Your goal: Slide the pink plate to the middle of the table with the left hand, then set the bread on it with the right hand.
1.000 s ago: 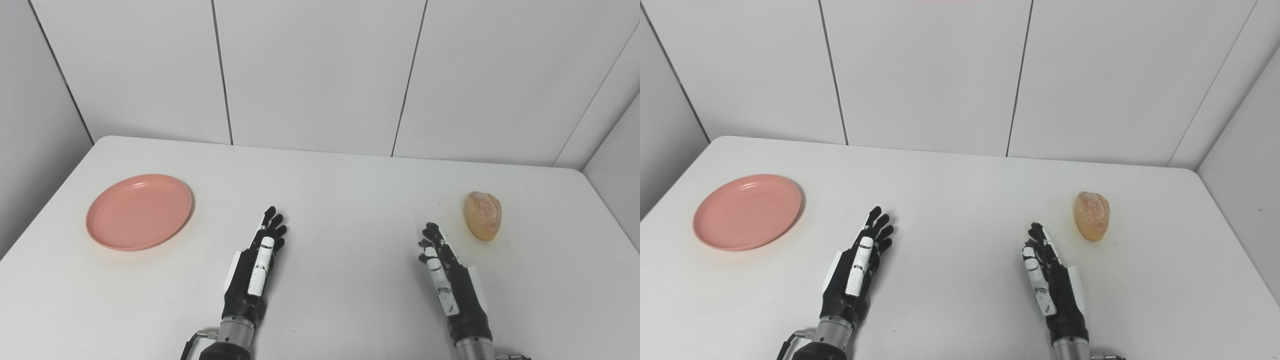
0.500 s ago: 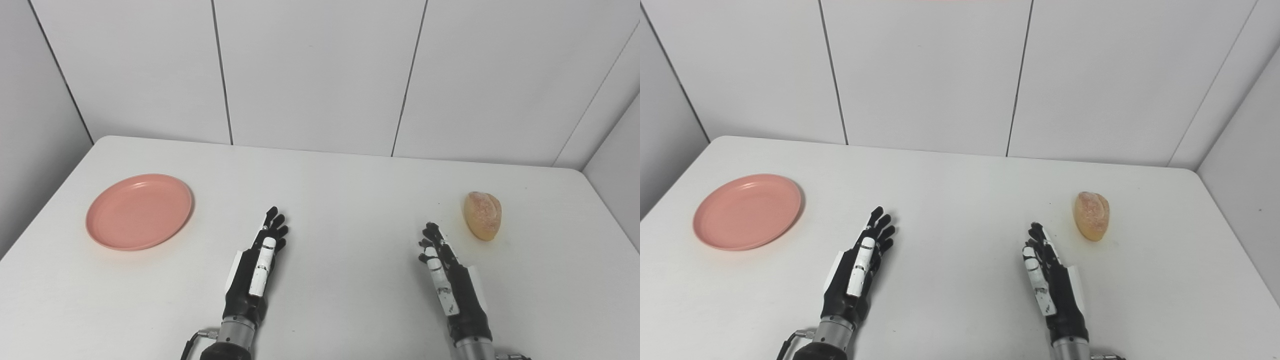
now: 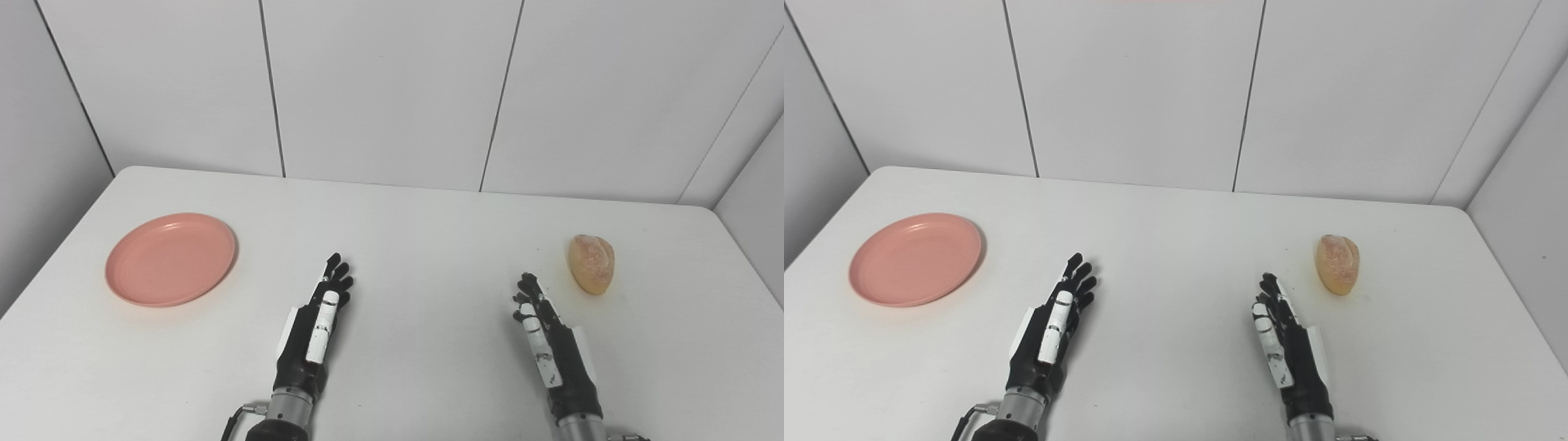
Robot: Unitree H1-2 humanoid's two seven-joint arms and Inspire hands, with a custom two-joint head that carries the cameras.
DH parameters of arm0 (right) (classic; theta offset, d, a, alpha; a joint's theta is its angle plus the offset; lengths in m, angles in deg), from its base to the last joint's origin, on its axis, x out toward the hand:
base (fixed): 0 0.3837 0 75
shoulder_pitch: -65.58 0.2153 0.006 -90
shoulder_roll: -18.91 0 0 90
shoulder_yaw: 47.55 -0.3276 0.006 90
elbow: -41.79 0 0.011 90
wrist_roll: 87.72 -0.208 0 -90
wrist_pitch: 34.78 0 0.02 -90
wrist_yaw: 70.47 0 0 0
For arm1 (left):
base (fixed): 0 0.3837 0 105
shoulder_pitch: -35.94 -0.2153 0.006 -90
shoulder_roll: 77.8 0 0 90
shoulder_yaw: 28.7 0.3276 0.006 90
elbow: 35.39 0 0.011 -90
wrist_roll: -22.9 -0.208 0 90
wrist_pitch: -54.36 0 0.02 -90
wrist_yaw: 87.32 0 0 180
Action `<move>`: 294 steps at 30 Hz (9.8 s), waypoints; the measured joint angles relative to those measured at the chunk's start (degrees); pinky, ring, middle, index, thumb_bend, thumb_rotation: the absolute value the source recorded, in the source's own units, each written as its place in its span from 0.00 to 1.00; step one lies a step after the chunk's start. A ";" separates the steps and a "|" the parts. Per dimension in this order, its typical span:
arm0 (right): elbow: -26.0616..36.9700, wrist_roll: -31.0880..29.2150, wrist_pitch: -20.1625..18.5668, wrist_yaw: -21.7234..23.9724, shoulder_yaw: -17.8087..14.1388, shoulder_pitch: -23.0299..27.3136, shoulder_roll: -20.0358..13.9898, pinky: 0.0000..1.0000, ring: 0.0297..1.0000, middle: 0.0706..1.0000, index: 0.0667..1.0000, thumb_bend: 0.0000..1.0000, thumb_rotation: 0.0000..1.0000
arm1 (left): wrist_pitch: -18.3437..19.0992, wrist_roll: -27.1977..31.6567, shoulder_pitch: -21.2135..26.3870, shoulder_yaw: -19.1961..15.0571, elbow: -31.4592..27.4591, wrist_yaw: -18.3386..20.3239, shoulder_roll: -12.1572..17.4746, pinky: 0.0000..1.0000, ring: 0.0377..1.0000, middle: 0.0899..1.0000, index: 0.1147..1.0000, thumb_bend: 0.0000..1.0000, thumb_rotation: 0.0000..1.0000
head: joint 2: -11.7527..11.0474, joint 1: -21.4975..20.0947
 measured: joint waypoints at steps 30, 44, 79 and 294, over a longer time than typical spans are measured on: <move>-7.64 -14.57 6.86 8.04 -4.47 3.38 -5.18 1.00 1.00 1.00 1.00 0.17 1.00 | -9.40 -10.11 5.66 3.57 12.88 -7.23 -7.14 0.88 0.92 0.94 0.92 0.38 0.99 | -14.24 25.75; -7.72 -13.14 6.86 7.35 -4.82 3.61 -5.16 0.97 0.97 0.98 0.98 0.28 1.00 | -11.16 -10.10 5.97 3.74 13.45 -7.59 -7.23 0.89 0.94 0.95 0.94 0.39 1.00 | -13.71 26.10; -6.86 -14.21 6.82 8.39 -4.81 3.61 -4.45 0.92 0.97 0.99 0.98 0.28 1.00 | -2.30 -9.83 2.78 1.52 -1.71 -6.68 -4.31 0.90 0.91 0.92 0.91 0.41 1.00 | -12.04 26.46; -3.98 -10.99 5.31 8.37 -4.30 2.21 -3.97 0.96 0.97 0.98 0.97 0.28 1.00 | 3.98 28.22 23.42 -27.98 32.41 4.07 21.04 0.94 0.92 0.93 0.91 0.32 1.00 | -7.21 24.70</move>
